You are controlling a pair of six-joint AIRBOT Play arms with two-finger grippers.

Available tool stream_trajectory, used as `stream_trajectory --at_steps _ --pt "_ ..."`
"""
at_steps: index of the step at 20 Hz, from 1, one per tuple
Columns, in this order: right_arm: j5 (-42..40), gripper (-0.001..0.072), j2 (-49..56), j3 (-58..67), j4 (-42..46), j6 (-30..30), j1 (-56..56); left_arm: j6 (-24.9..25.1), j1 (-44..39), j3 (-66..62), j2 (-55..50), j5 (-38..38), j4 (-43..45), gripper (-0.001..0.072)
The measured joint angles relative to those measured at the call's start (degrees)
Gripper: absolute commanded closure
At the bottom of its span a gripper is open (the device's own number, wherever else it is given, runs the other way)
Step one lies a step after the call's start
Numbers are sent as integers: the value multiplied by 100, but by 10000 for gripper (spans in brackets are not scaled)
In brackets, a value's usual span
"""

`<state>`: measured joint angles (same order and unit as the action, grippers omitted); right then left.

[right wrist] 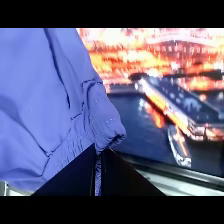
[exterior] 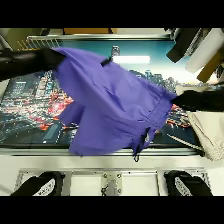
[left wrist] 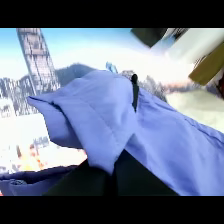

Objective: Fold the clothes and pants, and hang the long-sleeved shirts on hangers.

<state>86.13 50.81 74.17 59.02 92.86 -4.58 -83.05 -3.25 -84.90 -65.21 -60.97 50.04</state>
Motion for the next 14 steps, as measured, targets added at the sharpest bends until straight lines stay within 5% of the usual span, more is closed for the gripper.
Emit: stream_trajectory --at_steps 3,4,5,6,7,11,14 --pt "-780 690 1014 -142 197 -92 24 68 -284 -280 -1248 317 -9 686" --pt "-1147 644 1322 -136 297 -122 13 92 -361 -490 -1676 367 -13 406" --pt "-1552 408 1628 -98 398 -138 -22 105 -413 -732 -2074 396 -15 39" --pt "-1943 111 1871 -44 455 -170 -81 105 -437 -968 -2393 389 -15 35" --pt "-2328 54 2079 28 511 -186 -168 101 -433 -1224 -2682 358 -15 33" --pt "-3272 208 2310 258 619 -232 -730 -28 -46 -1897 -3180 -129 4 35" --pt "-3187 208 2055 275 669 -492 -1137 -162 369 -1561 -2900 -616 407 34"
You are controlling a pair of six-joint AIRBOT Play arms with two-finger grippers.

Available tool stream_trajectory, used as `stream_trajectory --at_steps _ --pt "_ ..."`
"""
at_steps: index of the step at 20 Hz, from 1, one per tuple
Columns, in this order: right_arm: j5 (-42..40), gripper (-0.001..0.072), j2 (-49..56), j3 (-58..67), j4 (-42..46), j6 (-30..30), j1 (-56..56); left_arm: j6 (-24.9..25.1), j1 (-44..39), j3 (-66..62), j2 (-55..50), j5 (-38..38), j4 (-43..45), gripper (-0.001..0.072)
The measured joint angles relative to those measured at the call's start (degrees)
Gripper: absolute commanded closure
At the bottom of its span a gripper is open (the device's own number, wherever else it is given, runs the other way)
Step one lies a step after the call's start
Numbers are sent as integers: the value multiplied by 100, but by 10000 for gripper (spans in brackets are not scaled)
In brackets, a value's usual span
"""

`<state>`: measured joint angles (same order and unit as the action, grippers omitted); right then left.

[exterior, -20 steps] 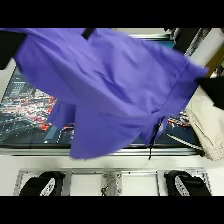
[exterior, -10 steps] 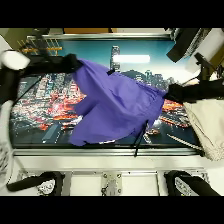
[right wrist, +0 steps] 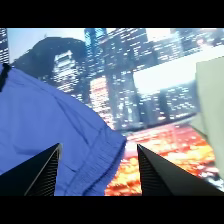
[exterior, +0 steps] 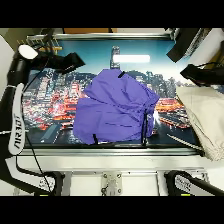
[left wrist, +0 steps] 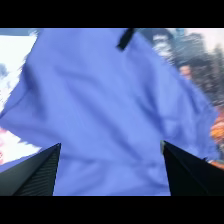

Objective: Fold the clothes and pants, and hang the long-sleeved shirts on hangers.

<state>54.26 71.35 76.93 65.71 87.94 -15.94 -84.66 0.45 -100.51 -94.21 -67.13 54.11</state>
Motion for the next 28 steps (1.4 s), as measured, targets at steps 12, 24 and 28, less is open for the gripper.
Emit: stream_trajectory --at_steps 12,24,28 --pt "990 208 -1307 -1307 -28 -719 144 -1062 463 6640 3049 885 686 33" --pt "798 208 -1394 -1425 -293 -741 407 -1353 -407 7324 2883 2378 -387 62" --pt "977 208 -1394 -1425 -273 -743 402 -1388 -772 6819 2323 2389 -308 700"
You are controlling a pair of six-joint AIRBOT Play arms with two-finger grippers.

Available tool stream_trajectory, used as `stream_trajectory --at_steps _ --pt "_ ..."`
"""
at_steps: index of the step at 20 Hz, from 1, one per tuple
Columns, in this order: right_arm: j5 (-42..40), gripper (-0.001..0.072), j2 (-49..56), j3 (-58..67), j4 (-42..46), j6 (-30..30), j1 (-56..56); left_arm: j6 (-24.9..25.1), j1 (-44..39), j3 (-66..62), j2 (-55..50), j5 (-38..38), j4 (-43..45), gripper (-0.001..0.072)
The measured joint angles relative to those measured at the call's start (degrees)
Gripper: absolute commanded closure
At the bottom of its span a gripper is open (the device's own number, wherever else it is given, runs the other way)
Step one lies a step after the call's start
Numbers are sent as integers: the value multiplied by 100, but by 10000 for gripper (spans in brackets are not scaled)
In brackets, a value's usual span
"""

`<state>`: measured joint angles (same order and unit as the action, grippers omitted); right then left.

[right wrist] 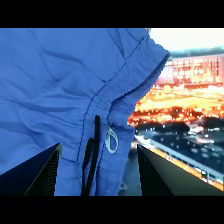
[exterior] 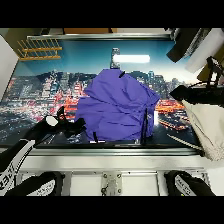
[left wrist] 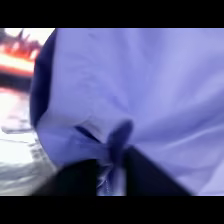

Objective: Fold the clothes and pants, and hang the long-sleeved shirts on hangers.

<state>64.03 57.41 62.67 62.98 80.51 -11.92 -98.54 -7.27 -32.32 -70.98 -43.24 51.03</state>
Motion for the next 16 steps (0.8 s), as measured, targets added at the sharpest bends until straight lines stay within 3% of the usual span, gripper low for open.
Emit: stream_trajectory --at_steps 5,7,12,16 --pt "525 194 -2 -417 291 184 -149 46 -262 -299 -11 -81 37 700" --pt "584 16 4 -935 334 398 -192 107 -291 -332 70 -114 39 700" --pt "59 19 219 -2426 -227 520 -17 223 -317 -361 153 -227 50 700" --pt "-632 20 551 -2898 -518 343 616 258 -321 -361 168 -260 48 700"
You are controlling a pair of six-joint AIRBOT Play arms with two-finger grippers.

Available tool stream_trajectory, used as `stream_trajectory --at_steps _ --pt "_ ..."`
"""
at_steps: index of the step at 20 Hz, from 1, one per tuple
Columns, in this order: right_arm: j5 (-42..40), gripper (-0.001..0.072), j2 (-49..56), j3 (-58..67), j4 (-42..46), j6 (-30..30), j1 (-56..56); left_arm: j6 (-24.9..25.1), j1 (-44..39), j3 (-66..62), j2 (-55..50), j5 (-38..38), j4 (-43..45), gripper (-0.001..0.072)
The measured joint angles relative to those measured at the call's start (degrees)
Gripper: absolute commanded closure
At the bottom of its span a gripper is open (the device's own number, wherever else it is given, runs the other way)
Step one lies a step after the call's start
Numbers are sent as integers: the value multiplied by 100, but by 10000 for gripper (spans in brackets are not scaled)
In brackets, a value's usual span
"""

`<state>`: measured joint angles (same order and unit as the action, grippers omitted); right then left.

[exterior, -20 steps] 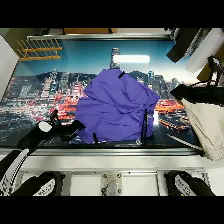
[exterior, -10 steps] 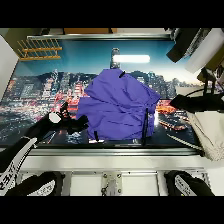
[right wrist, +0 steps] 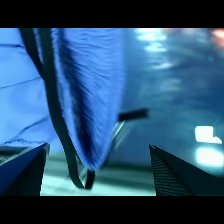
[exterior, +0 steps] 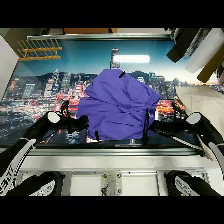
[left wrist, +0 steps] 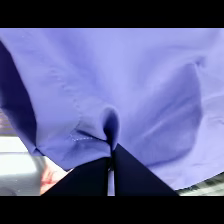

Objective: Fold the clothes and pants, and hang the long-sleeved shirts on hangers.

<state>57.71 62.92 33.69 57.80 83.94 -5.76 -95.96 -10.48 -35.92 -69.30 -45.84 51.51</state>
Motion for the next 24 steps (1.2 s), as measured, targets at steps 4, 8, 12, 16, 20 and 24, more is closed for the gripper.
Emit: stream_trajectory --at_steps 4,8,12,16,20,24 --pt "-612 254 247 -122 -107 -111 485 7 0 0 0 -22 0 700" --pt "-841 693 358 -155 -140 -317 638 22 0 0 0 -22 -2 700" --pt "-844 695 326 -35 -107 -450 671 22 76 -63 92 -87 133 701" --pt "-350 695 -133 1084 -39 -496 612 20 621 -914 831 -485 442 701" --pt "321 695 -802 2940 -153 -509 592 17 1119 -2490 1967 -793 505 700" --pt "634 695 -1668 4260 -282 -177 588 17 1298 -3873 3038 -896 551 701"
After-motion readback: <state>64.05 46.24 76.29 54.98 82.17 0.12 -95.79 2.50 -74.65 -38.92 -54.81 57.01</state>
